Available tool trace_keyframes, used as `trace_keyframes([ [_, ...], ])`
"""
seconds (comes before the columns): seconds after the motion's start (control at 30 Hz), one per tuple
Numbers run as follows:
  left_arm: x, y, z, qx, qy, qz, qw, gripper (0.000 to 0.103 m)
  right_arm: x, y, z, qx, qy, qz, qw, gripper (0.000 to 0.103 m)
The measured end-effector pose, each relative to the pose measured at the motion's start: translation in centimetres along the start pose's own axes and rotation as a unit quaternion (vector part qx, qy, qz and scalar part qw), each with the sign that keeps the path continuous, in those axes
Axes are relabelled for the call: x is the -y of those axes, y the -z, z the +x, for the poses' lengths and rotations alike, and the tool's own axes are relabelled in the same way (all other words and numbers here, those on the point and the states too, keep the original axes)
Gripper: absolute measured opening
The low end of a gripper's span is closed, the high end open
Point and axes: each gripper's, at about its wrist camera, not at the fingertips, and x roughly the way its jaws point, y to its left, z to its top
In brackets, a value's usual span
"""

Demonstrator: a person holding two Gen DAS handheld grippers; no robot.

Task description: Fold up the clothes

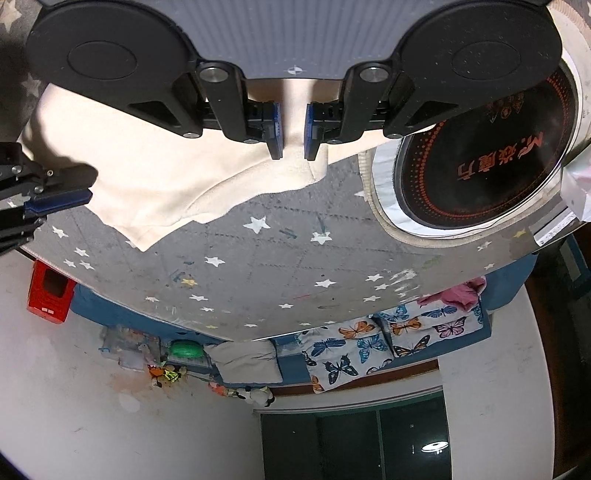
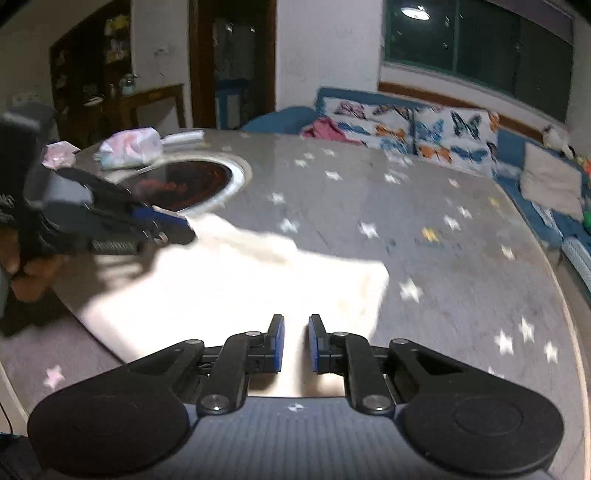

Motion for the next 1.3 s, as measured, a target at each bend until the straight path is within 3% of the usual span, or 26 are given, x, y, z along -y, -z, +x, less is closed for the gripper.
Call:
trace_keyframes([
  [0.27,0.8,1.1,-4.6,0.03,0.022,-0.002,0.9993,0.014,0.6,0.5,-1.8,0.025,0.002,0.024,0.999,0.014],
  [0.57,2.6,4.8,-7.8,0.022,0.037,-0.008,0.9991,0.014,-1.7,1.9,-4.2,0.046,-0.022,-0.011,0.999,0.015],
  [0.93,1.2,6.4,-8.5,0.016,0.028,-0.046,0.9984,0.015,-2.5,2.9,-3.4,0.022,-0.037,-0.011,0.999,0.015],
  [1.3,-0.8,4.7,-7.7,0.024,0.016,-0.069,0.9972,0.016,-1.4,1.3,-3.2,0.027,-0.027,0.0,0.999,0.015],
])
